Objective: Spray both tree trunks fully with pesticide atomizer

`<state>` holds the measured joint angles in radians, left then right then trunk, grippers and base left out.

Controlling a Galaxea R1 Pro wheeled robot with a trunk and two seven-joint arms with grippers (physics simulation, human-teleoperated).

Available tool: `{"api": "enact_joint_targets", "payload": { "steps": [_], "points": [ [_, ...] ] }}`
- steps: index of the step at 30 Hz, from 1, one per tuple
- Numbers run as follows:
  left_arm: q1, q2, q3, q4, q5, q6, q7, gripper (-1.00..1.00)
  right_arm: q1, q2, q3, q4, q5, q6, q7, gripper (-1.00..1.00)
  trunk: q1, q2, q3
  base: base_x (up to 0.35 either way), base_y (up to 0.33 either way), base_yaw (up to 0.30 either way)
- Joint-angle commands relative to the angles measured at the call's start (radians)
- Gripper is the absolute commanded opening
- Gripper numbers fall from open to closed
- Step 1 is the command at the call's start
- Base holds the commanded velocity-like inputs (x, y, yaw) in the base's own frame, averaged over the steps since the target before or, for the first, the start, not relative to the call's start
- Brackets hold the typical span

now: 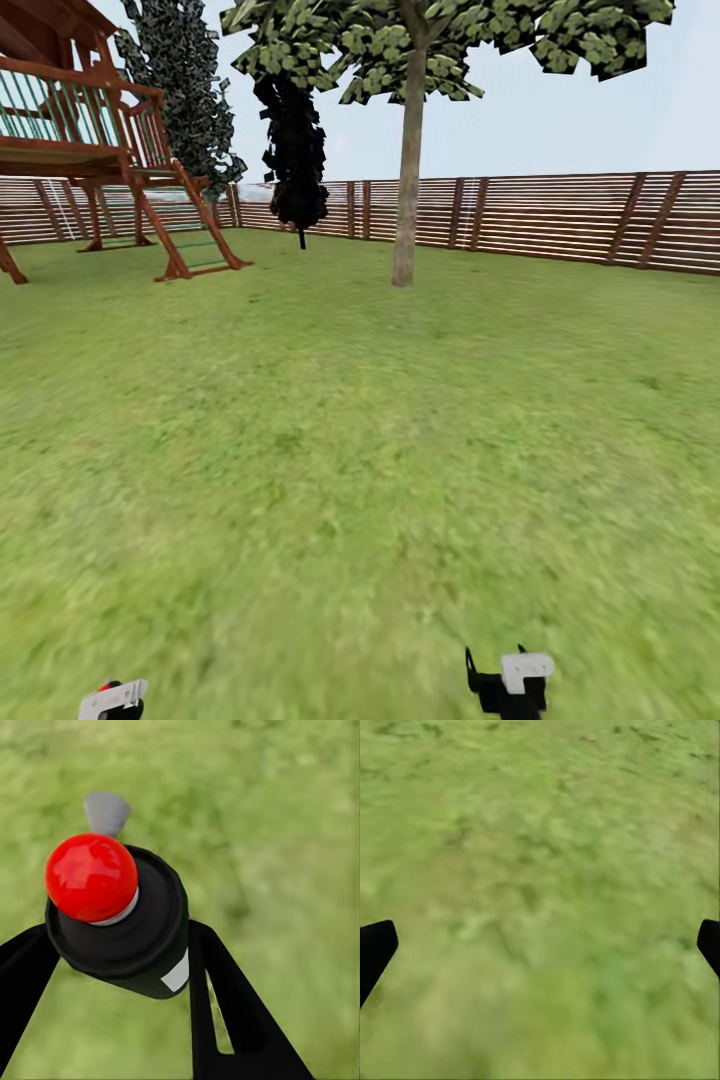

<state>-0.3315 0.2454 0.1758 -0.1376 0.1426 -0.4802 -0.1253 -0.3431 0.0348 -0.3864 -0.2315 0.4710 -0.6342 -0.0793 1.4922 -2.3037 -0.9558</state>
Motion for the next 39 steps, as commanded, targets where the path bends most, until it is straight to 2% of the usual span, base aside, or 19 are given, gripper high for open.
{"api": "enact_joint_targets", "payload": {
  "steps": [1, 4, 11, 39],
  "points": [
    [-0.001, 0.000, 0.004, 0.001, 0.011, -0.001, -0.010, -1.00, -0.001, 0.009, -0.005, -0.005, 0.009, -0.002, -0.008, 1.00, 0.000, 0.000, -0.001, 0.338, 0.000, 0.000],
    [-0.001, -0.001, 0.002, 0.001, 0.010, -0.001, -0.011, -1.00, -0.001, 0.046, -0.005, -0.013, 0.009, -0.002, -0.008, 1.00, 0.000, 0.000, -0.001, 0.338, 0.000, -0.002],
    [-0.001, 0.001, 0.004, 0.001, 0.011, -0.001, -0.010, -1.00, -0.001, 0.064, -0.005, -0.012, 0.009, -0.002, -0.008, 1.00, 0.000, 0.000, -0.001, 0.338, 0.000, -0.221],
    [-0.001, 0.002, 0.004, 0.000, 0.011, -0.001, -0.010, -1.00, -0.001, 0.065, -0.005, -0.011, 0.009, -0.002, -0.008, 1.00, 0.000, 0.000, -0.009, 0.316, -0.110, -0.274]
  ]
}}
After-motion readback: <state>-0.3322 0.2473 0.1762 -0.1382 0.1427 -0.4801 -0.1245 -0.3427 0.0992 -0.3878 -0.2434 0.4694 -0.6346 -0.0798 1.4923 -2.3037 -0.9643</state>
